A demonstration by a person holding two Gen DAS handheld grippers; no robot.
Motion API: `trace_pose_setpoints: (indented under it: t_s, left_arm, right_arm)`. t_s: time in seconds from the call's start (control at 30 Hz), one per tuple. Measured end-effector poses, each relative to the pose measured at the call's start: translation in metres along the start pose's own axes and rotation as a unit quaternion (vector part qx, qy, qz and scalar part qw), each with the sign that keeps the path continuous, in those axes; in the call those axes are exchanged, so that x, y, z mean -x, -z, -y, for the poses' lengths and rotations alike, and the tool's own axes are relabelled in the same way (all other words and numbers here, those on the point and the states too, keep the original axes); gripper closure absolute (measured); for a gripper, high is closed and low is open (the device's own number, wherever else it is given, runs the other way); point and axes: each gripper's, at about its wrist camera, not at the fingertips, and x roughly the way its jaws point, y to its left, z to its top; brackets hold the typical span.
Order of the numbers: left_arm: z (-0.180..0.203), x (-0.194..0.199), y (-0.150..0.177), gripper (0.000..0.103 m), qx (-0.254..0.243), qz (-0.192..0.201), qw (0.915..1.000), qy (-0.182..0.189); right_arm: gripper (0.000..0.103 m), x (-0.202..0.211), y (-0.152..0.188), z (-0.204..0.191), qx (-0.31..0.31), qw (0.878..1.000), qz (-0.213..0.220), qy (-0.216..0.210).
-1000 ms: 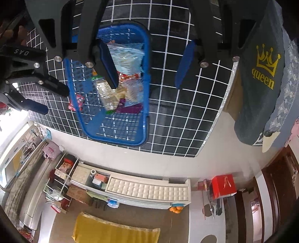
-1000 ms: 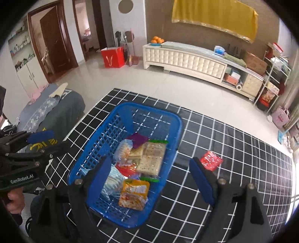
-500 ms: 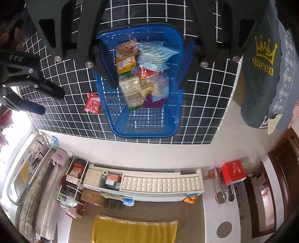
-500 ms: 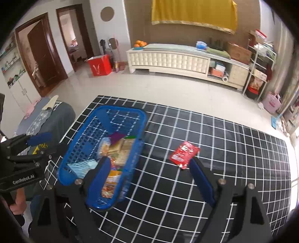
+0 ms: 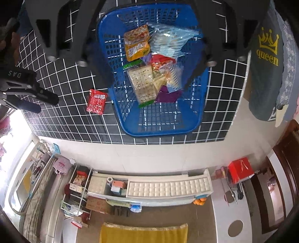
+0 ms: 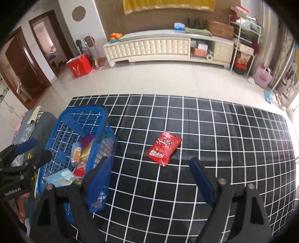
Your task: Organize snacks
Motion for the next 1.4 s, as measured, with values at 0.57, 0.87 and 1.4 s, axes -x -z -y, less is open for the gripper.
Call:
trace_pose_setpoints:
  t_s: [0.57, 0.87, 1.4]
  left_arm:
    - [-0.014, -0.096, -0.030, 0.022, 0.009, -0.082, 0.9964, -0.016]
    - [-0.008, -0.123, -0.041, 0.022, -0.002, -0.101, 0.9947, -0.013]
    - [0.000, -0.141, -0.043, 0.022, -0.004, -0.107, 0.9942, -0.006]
  right_arm:
    - [0.015, -0.120, -0.021, 0.033, -0.071, 0.993, -0.099, -0.006]
    - [0.015, -0.164, -0.026, 0.035, -0.058, 0.991, -0.123, 0.005]
    - [0.067, -0.159, -0.009, 0.037, -0.014, 0.994, -0.105, 0.020]
